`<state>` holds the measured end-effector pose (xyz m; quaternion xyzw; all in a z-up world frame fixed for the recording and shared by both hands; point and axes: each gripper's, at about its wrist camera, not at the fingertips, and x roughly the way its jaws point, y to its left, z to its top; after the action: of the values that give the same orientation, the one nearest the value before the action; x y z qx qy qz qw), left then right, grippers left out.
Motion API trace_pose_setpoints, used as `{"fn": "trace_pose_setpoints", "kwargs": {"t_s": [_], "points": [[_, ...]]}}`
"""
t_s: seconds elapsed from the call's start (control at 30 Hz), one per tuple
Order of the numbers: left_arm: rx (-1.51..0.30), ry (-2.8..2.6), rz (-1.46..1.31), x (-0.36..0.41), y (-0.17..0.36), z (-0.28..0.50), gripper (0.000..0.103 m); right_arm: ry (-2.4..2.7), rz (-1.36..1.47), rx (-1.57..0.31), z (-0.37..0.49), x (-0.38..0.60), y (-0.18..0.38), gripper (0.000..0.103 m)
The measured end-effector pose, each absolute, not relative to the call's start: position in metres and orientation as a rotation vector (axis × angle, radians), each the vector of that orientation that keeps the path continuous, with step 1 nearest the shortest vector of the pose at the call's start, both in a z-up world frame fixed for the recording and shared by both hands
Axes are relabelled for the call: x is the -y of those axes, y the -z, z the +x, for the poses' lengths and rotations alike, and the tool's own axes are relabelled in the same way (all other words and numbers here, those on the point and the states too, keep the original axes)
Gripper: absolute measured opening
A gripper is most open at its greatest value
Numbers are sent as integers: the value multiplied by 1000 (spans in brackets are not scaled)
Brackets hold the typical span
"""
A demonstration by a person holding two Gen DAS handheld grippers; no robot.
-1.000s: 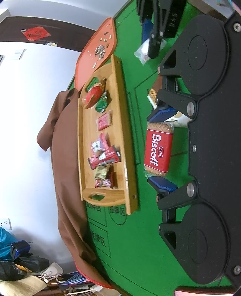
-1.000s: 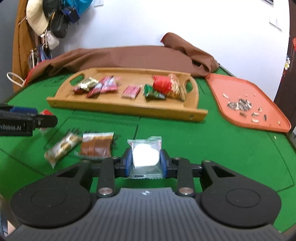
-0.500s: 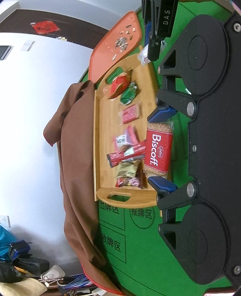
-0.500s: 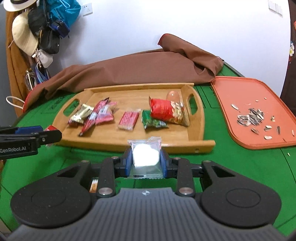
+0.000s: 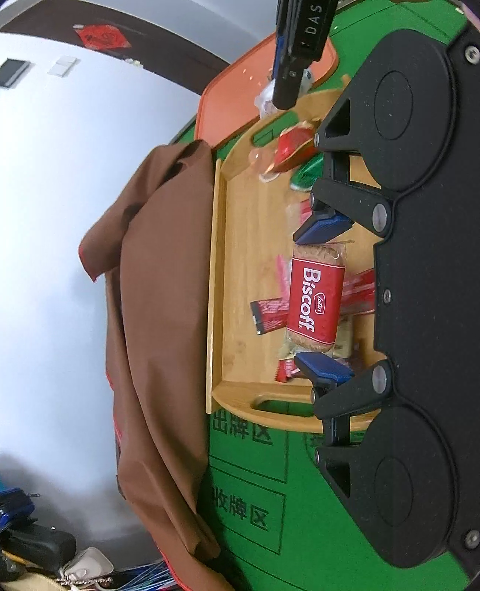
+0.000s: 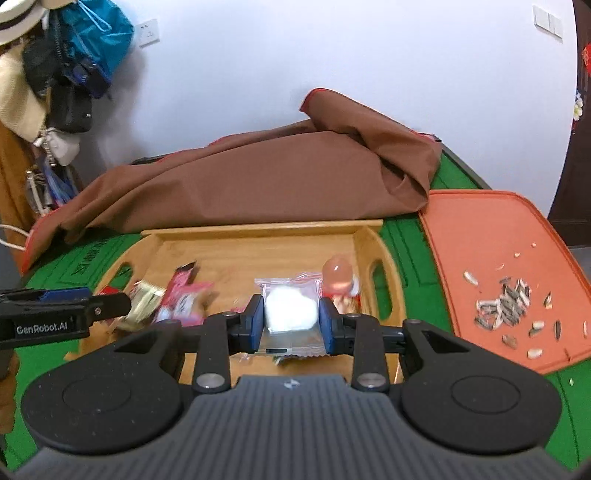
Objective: Organize snacks
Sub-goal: 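Lower the Biscoff packet with the left tool while the right tool lowers the white packet into the tray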
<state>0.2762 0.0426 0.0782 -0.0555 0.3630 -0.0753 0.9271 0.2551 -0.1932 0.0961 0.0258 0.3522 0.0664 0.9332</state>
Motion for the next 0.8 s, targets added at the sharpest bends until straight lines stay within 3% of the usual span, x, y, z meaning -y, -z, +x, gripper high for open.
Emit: {"fn": "trace_pose_setpoints", "kwargs": {"t_s": [0.4,0.8], "points": [[-859,72,-118,-38,-53,371,61,-61,108,-886,345,191,-79,36],[-901,20,-126,-40,-29,392,61,-64,89,-936,382,181,-46,37]]}}
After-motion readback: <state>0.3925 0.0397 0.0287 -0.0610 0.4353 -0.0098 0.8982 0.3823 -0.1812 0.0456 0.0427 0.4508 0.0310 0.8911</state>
